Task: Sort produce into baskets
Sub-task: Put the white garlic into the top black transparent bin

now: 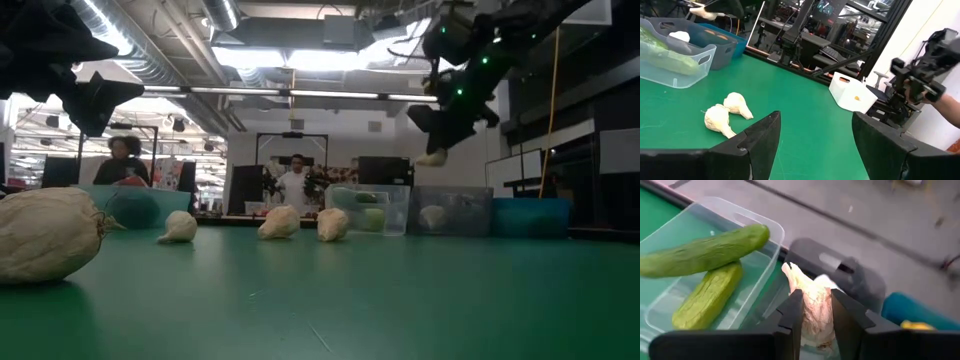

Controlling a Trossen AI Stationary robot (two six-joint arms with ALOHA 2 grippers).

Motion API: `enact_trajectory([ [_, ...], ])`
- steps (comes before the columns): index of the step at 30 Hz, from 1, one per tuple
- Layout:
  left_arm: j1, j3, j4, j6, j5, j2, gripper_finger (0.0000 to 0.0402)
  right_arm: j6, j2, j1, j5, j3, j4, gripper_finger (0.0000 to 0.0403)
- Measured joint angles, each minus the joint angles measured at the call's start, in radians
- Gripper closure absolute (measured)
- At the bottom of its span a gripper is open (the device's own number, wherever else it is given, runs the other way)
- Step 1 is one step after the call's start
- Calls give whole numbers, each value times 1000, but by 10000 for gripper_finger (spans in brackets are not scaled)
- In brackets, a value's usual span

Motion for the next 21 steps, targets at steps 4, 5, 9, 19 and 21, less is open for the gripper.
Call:
enact_trajectory([
  [4,0,0,0,-2,0,0,161,62,0,-102,-136,0,-12,317],
  [5,0,0,0,-3,0,0,161,70,0,-118,-152,0,-15,317],
  [9,0,0,0,-3,0,0,161,70,0,-157,-207,0,-18,293],
  [19,0,0,0,-11,0,0,161,67,0,-155,-227,0,-17,175],
  [21,0,0,0,-16,0,0,161,65,0,-155,-245,1,-17,167],
])
